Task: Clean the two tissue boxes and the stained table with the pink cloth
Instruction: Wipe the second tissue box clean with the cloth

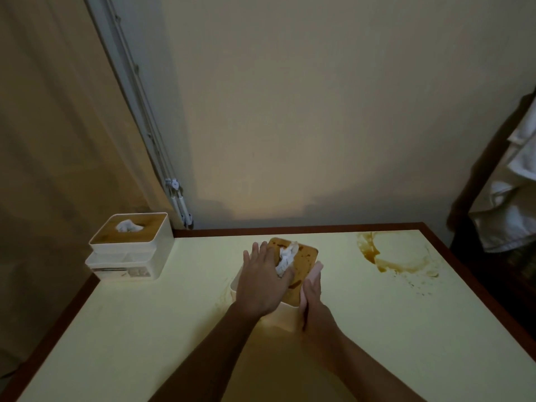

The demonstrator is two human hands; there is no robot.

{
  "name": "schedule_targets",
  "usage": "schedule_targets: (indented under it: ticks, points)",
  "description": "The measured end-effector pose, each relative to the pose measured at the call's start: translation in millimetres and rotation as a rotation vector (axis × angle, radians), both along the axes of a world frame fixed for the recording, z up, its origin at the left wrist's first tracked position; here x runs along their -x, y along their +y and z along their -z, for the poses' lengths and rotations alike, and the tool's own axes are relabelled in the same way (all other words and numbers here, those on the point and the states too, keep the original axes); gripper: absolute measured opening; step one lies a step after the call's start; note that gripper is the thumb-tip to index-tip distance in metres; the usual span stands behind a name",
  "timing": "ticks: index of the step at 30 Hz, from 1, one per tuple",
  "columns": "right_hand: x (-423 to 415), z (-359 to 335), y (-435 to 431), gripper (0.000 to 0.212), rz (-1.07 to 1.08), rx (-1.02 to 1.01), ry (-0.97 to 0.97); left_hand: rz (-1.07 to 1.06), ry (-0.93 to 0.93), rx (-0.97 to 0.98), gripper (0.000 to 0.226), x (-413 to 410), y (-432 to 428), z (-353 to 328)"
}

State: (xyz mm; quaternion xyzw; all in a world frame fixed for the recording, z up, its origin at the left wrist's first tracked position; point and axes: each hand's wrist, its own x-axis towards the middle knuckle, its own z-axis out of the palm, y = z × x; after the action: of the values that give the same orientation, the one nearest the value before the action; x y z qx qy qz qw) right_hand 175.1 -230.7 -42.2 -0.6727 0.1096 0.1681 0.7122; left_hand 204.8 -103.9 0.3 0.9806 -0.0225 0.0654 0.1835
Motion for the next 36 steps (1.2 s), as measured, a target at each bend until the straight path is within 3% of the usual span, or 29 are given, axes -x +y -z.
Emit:
schedule_targets:
  ticks: [2, 6, 11, 13, 14, 18, 20, 22, 27, 32, 36]
  points:
    - [-29.3, 37.4, -18.9, 0.128, 0.030, -0.012, -0.022, -0.003, -0.011, -0.023, 0.074, 1.4, -0.5, -0.6]
    - [-105.5, 110.5, -43.0, 0.102, 0.161, -0.229, 0.008, -0.025, 0.000, -0.055, 0.074, 1.9, -2.6, -2.5]
    - [-1.1, 4.3, 14.5, 0.092, 0.061, 0.041, -0.080, -0.009, 0.013, -0.014, 0.071, 3.6, -2.1, -4.2]
    - [10.1, -11.4, 16.6, 0.137, 0.112, 0.013, -0.043, -0.004, 0.006, 0.013, 0.069, 4.2, -2.2, -4.3]
    - [6.2, -17.5, 16.9, 0.147, 0.162, -0.027, 0.013, -0.002, 0.002, 0.019, 0.069, 3.9, -2.0, -4.3]
    - [-29.2, -36.4, 14.3, 0.092, 0.378, -0.300, 0.116, 0.007, 0.039, 0.024, 0.070, 1.9, -0.1, -7.2]
    - [-39.7, -52.6, 4.8, 0.064, 0.443, -0.334, 0.143, 0.016, 0.064, 0.038, 0.072, 1.1, 1.4, -9.7]
    - [-47.0, -59.5, -2.7, 0.051, 0.521, -0.342, 0.165, 0.041, 0.093, 0.063, 0.074, 1.0, 2.8, -12.9]
    - [-38.0, -57.4, -29.1, 0.047, 0.626, -0.474, 0.193, 0.077, 0.191, 0.112, 0.091, 2.4, 5.7, -28.0]
    - [-22.9, -57.2, -61.5, 0.046, 0.659, -0.589, 0.122, 0.001, 0.292, -0.145, 0.131, -5.9, -9.5, -44.2]
    - [-8.0, -71.8, -80.9, 0.046, 0.627, -0.599, 0.036, 0.076, 0.420, -0.183, 0.141, -19.0, -19.1, -59.2]
